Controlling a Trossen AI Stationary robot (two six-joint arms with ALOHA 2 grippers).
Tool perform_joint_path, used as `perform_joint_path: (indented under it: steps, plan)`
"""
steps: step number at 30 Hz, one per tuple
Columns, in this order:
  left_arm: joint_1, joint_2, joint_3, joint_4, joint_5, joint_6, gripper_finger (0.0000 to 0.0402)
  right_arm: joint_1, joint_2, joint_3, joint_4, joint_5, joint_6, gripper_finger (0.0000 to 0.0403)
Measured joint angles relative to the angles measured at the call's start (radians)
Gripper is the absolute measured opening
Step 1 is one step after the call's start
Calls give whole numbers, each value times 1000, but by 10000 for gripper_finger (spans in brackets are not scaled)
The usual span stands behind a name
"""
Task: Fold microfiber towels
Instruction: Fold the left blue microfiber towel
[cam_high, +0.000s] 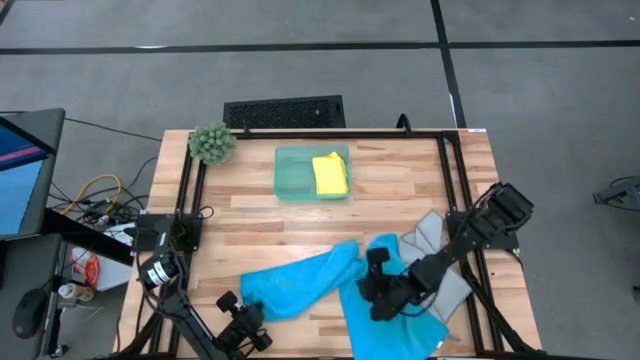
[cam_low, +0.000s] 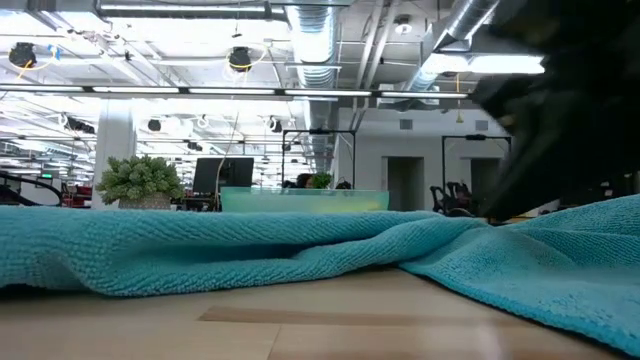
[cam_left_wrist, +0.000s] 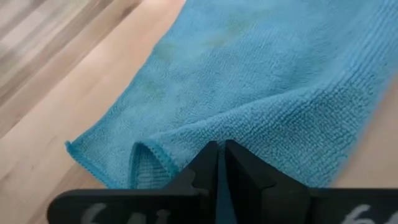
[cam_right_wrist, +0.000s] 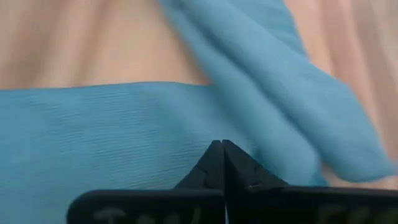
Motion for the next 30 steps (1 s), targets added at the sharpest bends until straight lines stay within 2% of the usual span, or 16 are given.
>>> perform_joint_path:
  steps: [5, 7, 10, 12, 14, 17, 22, 26, 30]
  plan:
    - [5, 0, -6, 3, 20, 8, 23, 109, -1, 27, -1, 18, -32, 34]
    - [5, 0, -6, 3, 20, 8, 23, 137, -1, 27, -42, 86, 26, 46]
    - [5, 0, -6, 4, 27, 8, 23, 124, -1, 28, -170, 190, 146, 61]
    - [5, 0, -6, 4, 40, 8, 23, 86, -1, 27, -228, 205, 201, 73]
    - [5, 0, -6, 6, 42, 5, 23, 38, -1, 27, -238, 182, 214, 89]
    - [5, 0, -6, 12, 42, 4, 23, -40, -1, 27, -238, 93, 192, 120]
    - [5, 0, -6, 13, 42, -19, 23, -140, -1, -20, -223, -33, 170, 192]
    - [5, 0, -6, 14, 41, -22, 23, -157, -4, -38, -192, -35, 134, 243]
    - [5, 0, -6, 15, 41, -22, 23, -137, -23, -41, -170, -53, 85, 254]
